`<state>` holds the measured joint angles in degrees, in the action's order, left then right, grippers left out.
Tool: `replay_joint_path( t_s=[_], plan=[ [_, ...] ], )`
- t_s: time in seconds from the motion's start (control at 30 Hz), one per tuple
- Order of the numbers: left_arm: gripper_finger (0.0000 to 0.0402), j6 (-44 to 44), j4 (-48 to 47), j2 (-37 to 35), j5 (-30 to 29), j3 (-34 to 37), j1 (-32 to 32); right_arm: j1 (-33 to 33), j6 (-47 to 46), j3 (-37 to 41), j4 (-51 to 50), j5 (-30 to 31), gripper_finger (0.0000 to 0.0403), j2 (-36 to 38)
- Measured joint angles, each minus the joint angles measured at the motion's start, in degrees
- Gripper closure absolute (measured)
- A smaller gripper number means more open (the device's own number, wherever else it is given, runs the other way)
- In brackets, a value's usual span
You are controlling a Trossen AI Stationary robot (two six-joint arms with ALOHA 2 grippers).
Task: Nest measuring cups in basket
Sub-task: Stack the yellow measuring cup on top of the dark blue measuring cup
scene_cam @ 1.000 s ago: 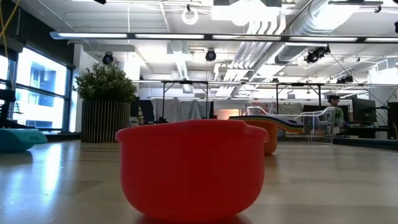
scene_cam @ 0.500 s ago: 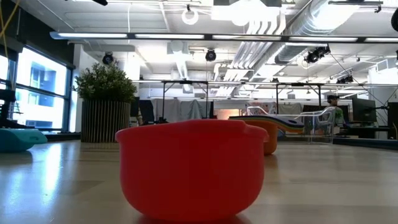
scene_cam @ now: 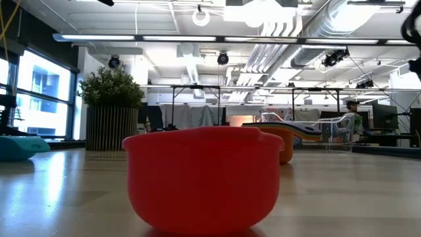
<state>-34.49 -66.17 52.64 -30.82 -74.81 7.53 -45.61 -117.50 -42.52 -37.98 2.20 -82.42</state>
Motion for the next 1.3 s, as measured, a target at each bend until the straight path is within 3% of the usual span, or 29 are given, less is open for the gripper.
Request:
replay_joint_path(
  t_s=[0.37,0.9,1.3],
  plan=[
    [0.0291,0.0,0.0,0.0,0.0,0.0,0.0,12.9,13.2,-5.8,-11.4,3.4,0.04,6.3],
    [0.0291,0.2,0.0,0.0,-0.1,0.0,0.0,40.0,45.8,-16.8,-13.3,5.6,0.0402,7.6],
    [0.0291,0.1,0.0,0.0,-0.2,0.0,0.0,51.8,63.7,-25.5,-13.2,5.8,0.0402,7.6]
  ],
)
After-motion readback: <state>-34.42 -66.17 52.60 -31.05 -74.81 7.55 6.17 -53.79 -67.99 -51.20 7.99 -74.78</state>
